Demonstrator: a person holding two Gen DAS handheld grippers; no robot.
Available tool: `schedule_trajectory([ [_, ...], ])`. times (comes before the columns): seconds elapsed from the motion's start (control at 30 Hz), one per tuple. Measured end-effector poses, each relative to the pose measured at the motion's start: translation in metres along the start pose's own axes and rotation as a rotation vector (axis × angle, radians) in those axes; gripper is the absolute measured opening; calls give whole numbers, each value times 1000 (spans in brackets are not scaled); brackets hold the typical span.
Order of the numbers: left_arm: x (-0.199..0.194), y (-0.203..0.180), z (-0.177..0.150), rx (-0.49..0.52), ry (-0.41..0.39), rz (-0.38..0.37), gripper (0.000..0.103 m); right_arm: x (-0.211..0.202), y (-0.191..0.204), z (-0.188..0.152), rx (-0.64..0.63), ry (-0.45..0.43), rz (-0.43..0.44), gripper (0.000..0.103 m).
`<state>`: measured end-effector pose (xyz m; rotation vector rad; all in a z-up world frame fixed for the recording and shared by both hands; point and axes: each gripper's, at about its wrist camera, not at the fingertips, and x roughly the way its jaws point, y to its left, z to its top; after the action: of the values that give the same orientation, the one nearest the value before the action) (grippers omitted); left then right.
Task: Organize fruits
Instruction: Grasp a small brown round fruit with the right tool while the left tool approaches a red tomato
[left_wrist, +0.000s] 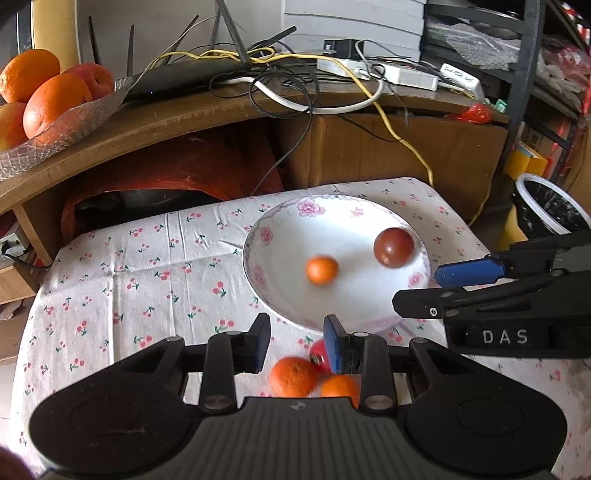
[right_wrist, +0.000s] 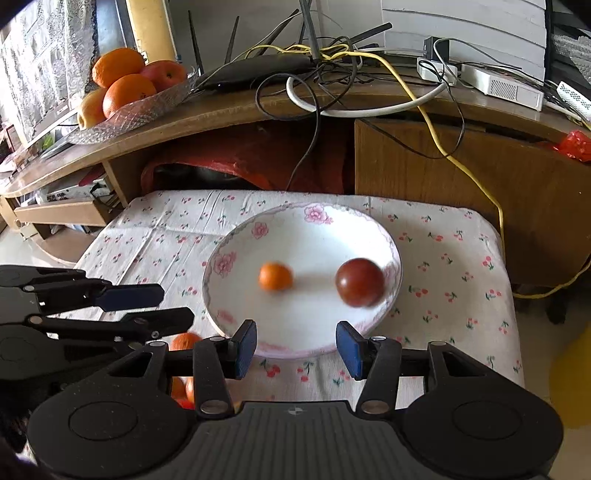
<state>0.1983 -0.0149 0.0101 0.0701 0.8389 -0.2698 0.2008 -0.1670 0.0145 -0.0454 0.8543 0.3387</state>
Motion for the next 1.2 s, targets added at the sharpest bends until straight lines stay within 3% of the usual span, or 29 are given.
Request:
schedule_trajectory([
  [0.33, -27, 1, -24, 61, 23, -39, 40, -9, 18, -35, -38, 79, 41, 45],
  [0.87, -32, 9, -55, 105, 88, -79, 41, 8, 43, -45, -208, 151, 75, 44],
  [1.2, -32, 9, -58, 110, 97, -112, 41, 23, 44, -44, -231, 179, 80, 29],
])
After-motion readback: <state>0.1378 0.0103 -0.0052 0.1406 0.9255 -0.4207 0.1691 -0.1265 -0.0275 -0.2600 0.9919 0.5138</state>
